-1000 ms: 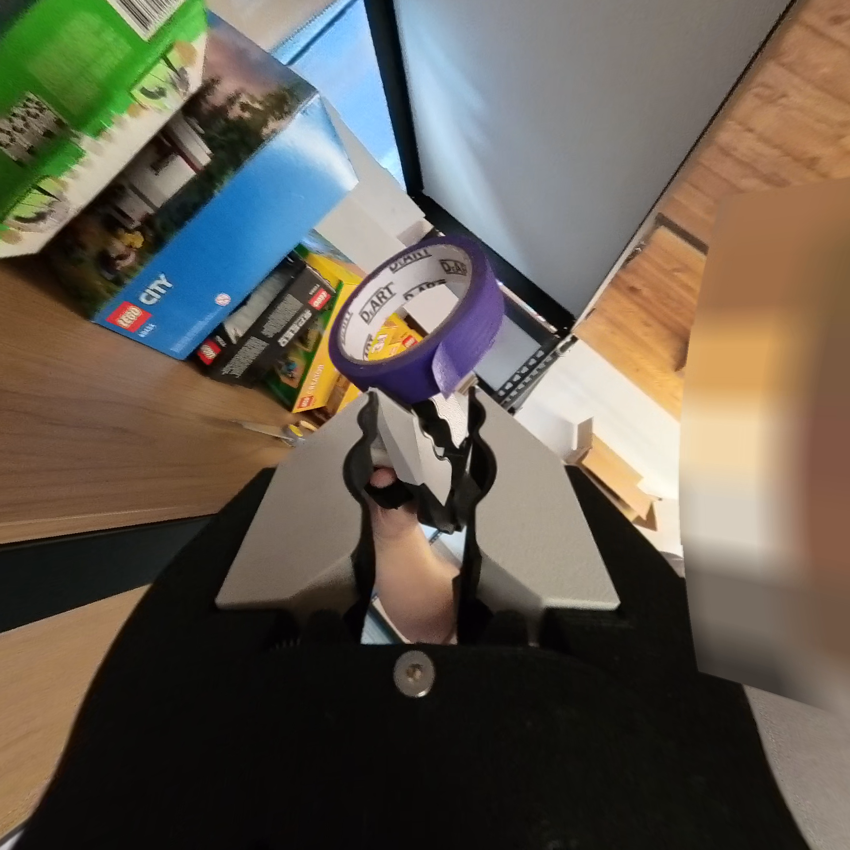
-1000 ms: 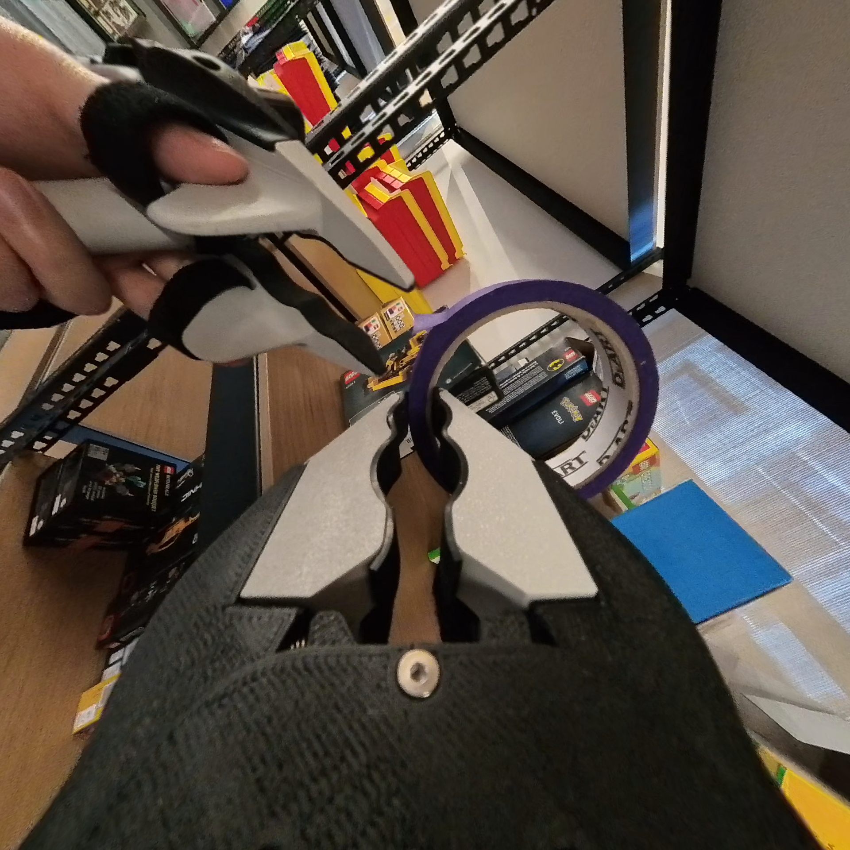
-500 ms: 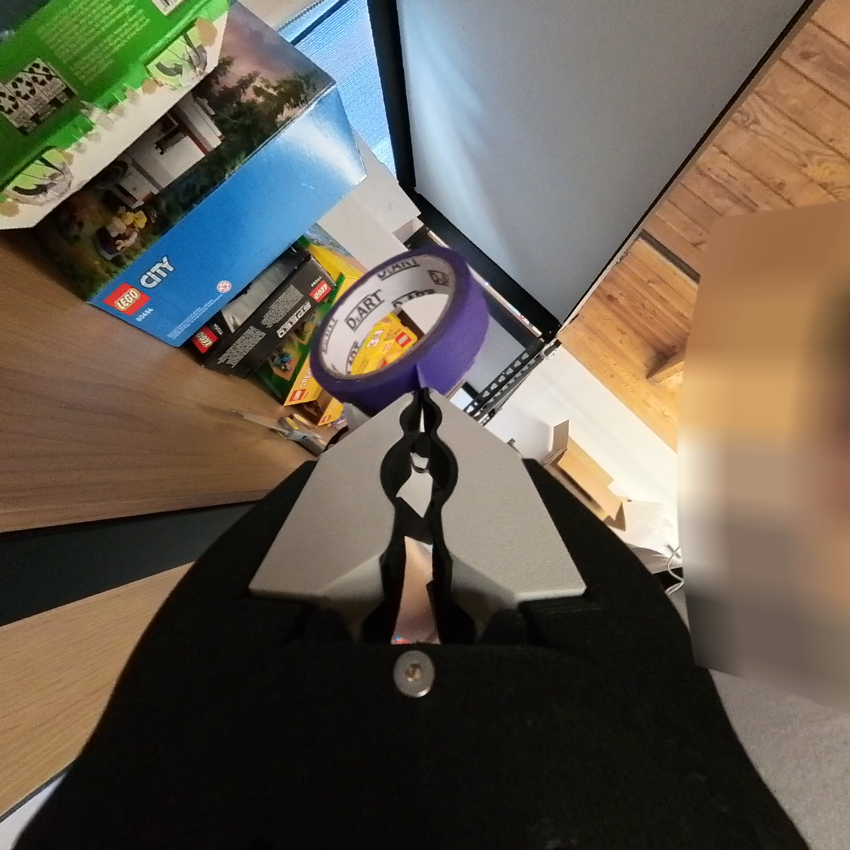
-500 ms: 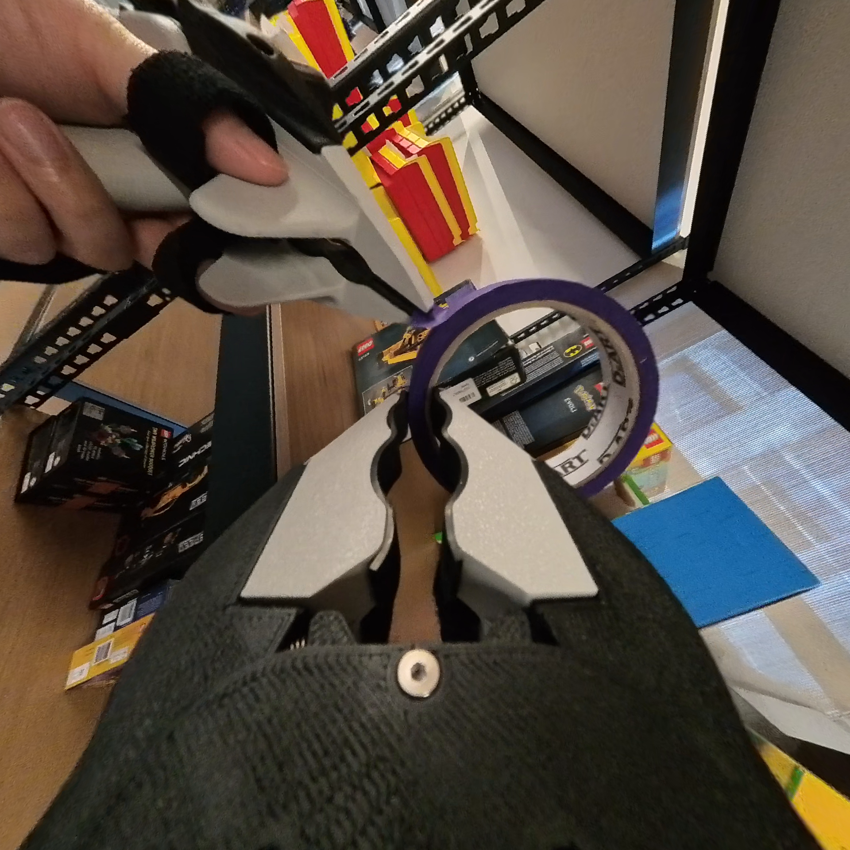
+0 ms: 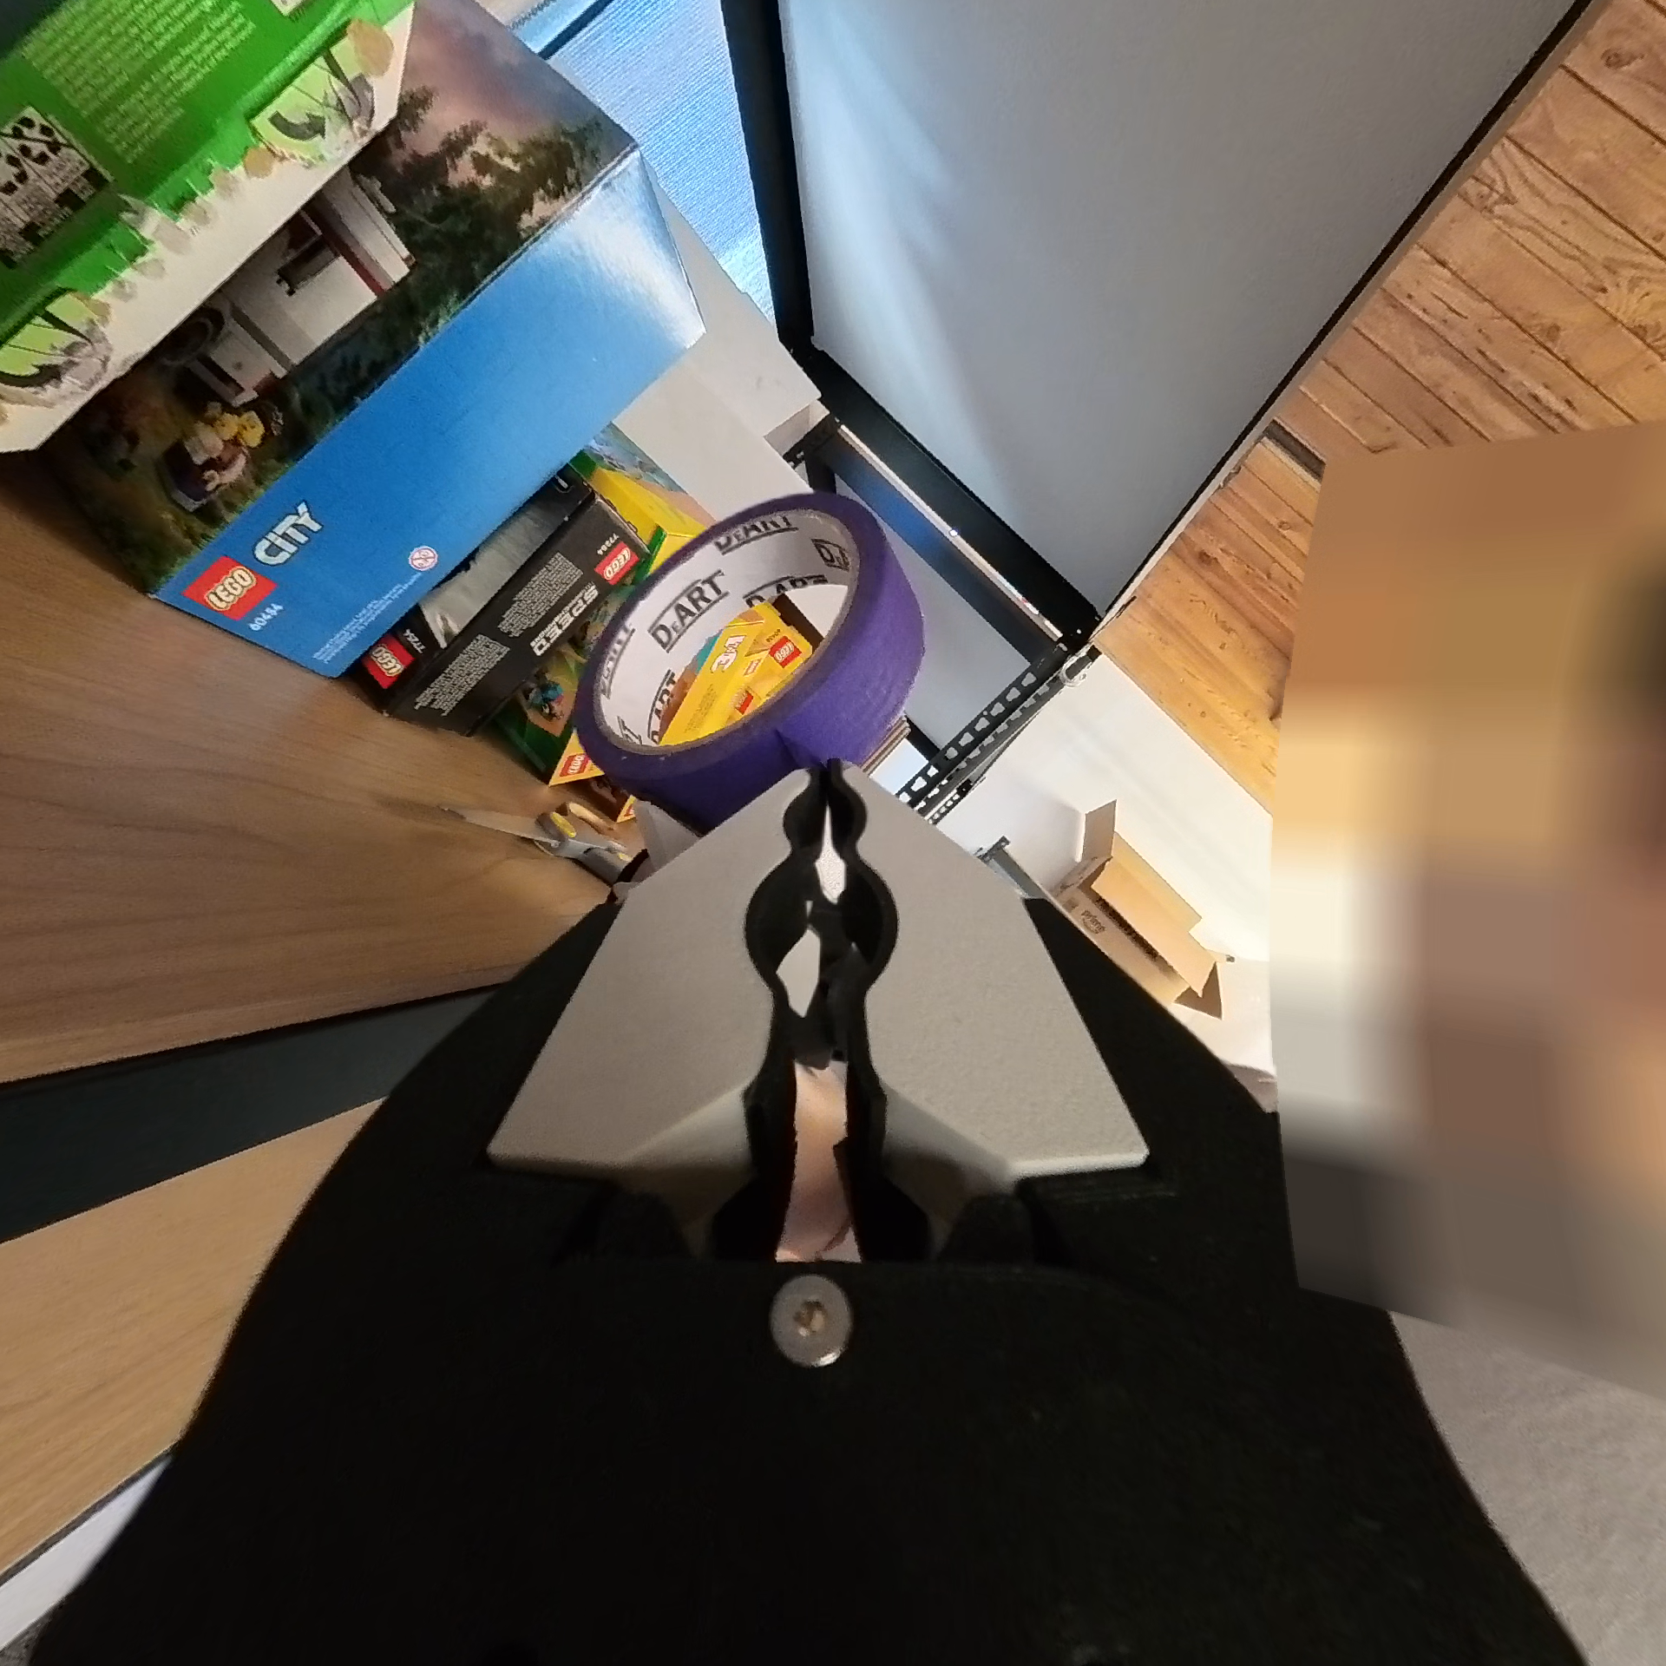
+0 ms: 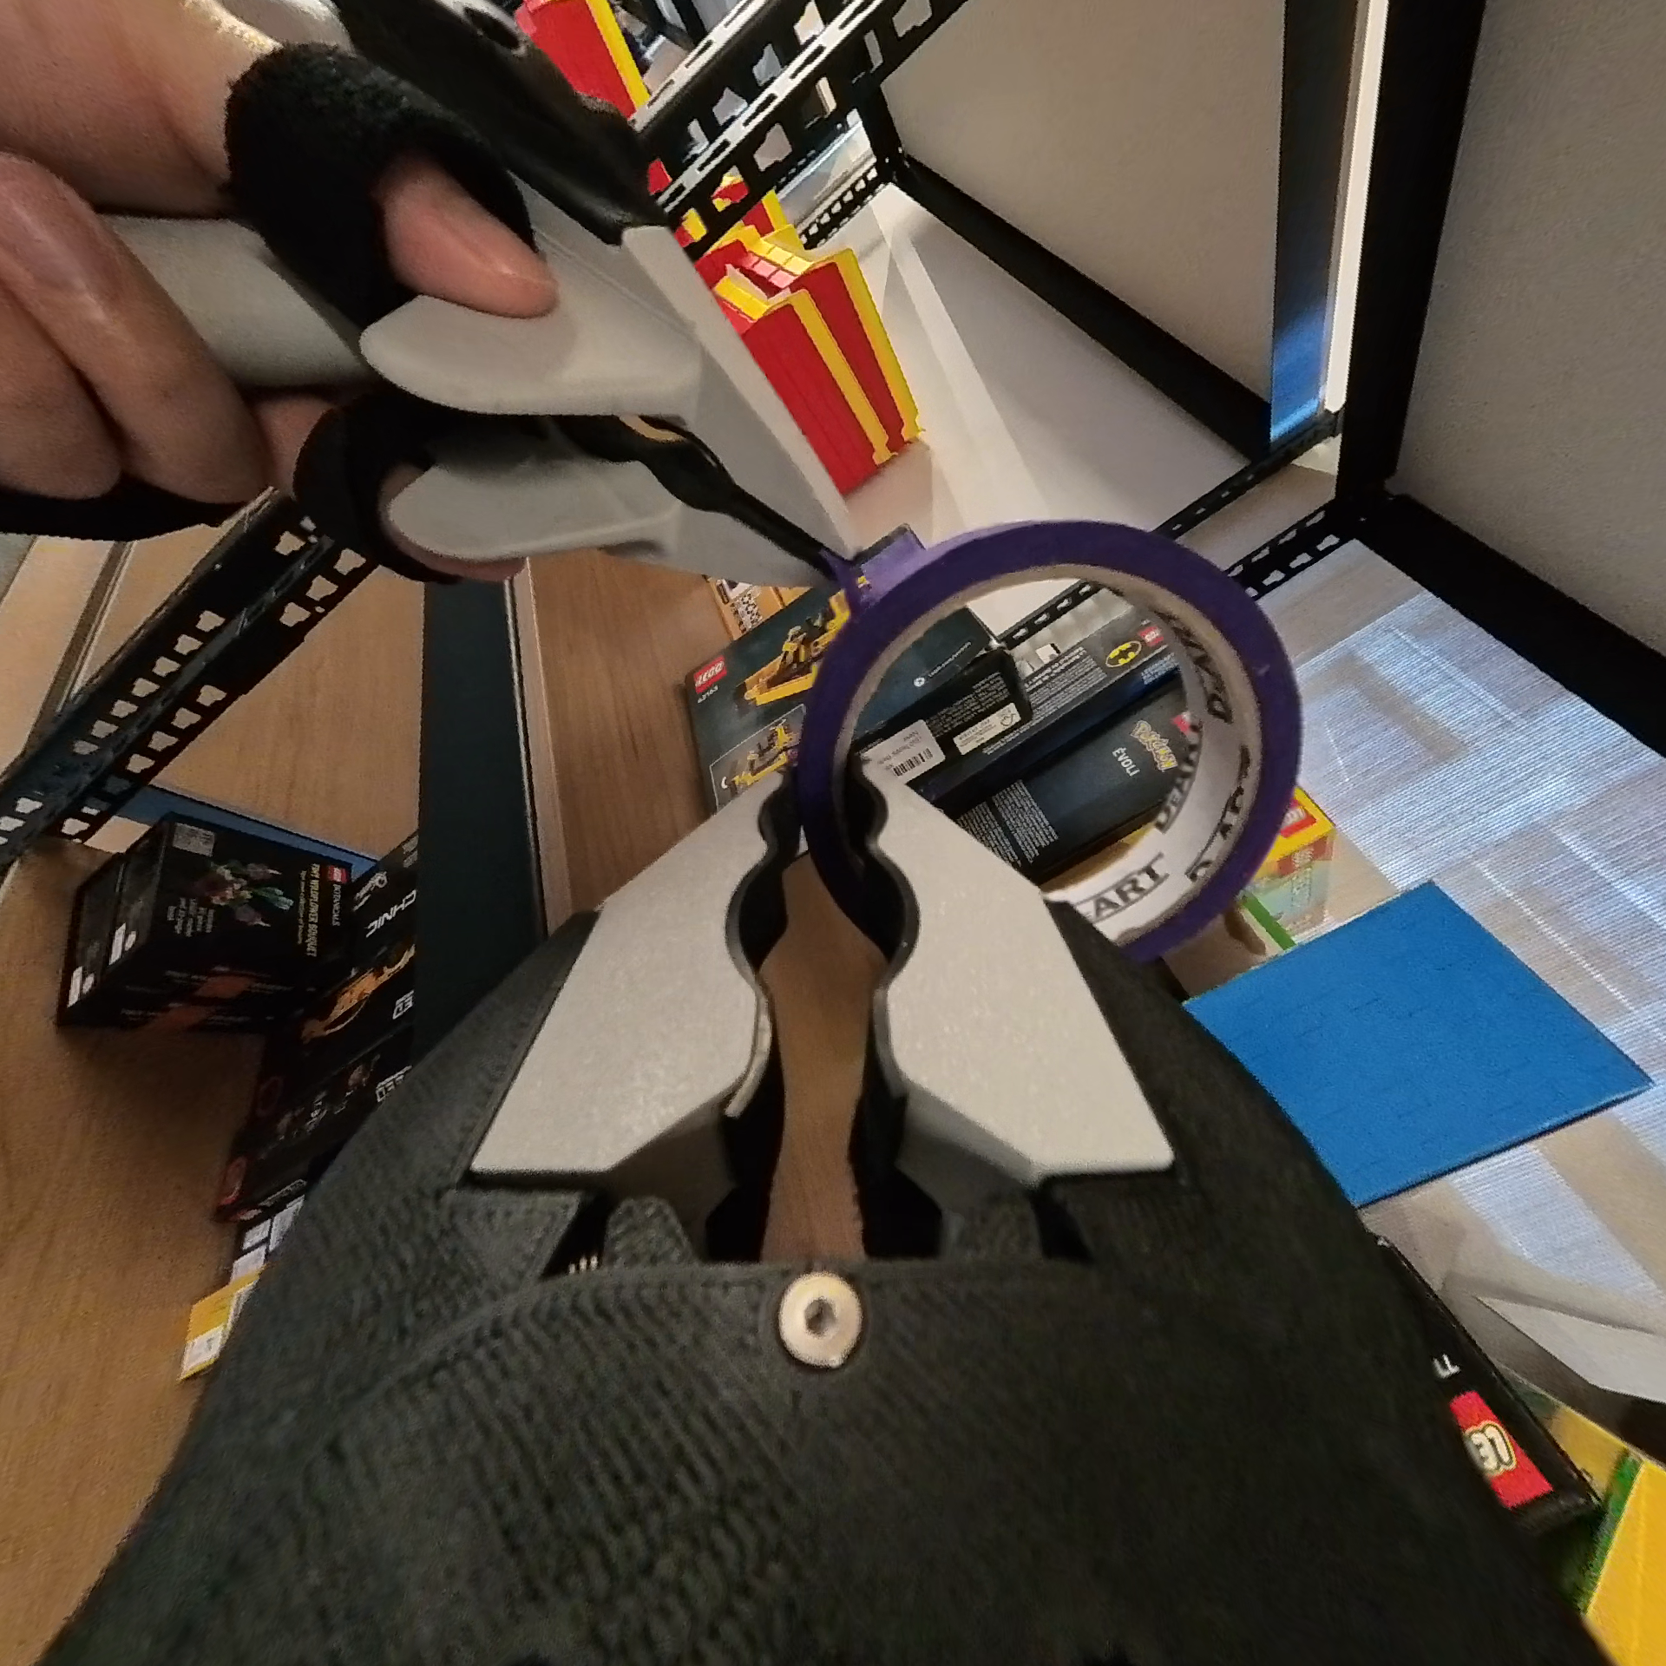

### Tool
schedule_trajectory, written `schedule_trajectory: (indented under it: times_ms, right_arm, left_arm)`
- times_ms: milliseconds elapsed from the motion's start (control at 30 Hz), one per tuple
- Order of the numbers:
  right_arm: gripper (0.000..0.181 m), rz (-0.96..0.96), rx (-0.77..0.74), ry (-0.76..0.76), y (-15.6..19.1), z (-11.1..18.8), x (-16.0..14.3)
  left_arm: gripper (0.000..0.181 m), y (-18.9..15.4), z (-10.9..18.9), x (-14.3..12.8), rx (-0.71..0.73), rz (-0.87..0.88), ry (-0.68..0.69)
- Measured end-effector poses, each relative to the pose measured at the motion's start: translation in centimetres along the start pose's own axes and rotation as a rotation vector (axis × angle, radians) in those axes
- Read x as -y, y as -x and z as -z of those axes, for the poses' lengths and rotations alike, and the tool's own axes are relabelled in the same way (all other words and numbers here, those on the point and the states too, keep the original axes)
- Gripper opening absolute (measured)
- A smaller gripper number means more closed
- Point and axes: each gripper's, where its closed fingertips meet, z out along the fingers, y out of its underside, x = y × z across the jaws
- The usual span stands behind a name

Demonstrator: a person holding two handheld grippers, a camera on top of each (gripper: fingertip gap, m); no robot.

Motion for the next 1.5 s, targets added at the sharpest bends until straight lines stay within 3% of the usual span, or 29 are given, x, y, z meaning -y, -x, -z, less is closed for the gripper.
schedule_trajectory:
  times_ms: [700, 867, 933, 967, 1067, 1233, 1367, 1500]
  right_arm:
    - [0.009, -0.087, -0.003, 0.051, 0.0, -0.2, -1.3]
    - [0.010, -0.084, 0.042, 0.070, 0.7, -0.2, -1.6]
    - [0.022, -0.069, 0.108, 0.099, 1.6, -0.3, -2.1]
    - [0.029, -0.074, 0.140, 0.119, 2.0, -0.2, -2.3]
    - [0.029, -0.105, 0.206, 0.116, 2.5, 0.4, -2.1]
    - [0.028, -0.218, 0.440, 0.074, 3.4, 2.7, -1.4]
    - [0.029, -0.444, 0.469, -0.030, 0.2, 4.1, -0.3]
    - [0.041, -0.633, 0.517, -0.128, -1.7, 4.9, 0.8]
  left_arm:
    - [0.000, -0.8, -1.3, 1.9, -0.077, 0.062, -0.002]
    - [0.000, -0.1, -1.7, 3.0, -0.095, 0.155, 0.008]
    - [0.000, -0.5, -1.9, 3.4, -0.129, 0.181, 0.014]
    - [0.000, -0.5, -2.1, 3.4, -0.119, 0.178, 0.038]
    - [0.000, 0.3, -2.3, 2.9, -0.056, 0.147, 0.138]
    - [0.000, 0.6, -1.7, 2.7, 0.029, 0.121, 0.289]
    - [0.000, -0.2, -0.9, 1.6, 0.098, 0.083, 0.458]
    - [0.000, -1.0, -0.2, 0.1, 0.162, 0.051, 0.599]
